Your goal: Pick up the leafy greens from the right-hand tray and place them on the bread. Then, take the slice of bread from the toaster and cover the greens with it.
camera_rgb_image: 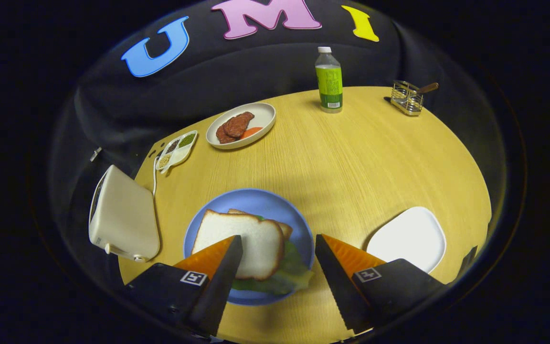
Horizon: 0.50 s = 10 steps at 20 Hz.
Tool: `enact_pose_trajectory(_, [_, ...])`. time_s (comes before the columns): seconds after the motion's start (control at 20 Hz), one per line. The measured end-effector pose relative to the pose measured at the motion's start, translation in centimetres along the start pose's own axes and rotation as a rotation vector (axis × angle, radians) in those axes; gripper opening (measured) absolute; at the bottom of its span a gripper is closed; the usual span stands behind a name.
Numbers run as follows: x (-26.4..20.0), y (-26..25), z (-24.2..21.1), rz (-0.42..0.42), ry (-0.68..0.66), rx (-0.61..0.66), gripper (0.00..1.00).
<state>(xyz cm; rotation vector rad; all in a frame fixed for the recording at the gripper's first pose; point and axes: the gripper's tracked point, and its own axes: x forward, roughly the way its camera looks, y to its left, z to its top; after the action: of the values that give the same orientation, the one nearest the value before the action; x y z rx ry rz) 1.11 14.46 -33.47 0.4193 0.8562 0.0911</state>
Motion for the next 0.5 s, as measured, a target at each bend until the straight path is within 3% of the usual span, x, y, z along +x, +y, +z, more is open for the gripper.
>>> enact_pose_trajectory(0.5, [-10.3,2.2,6.9,0.125,-0.268,-0.223,0.99])
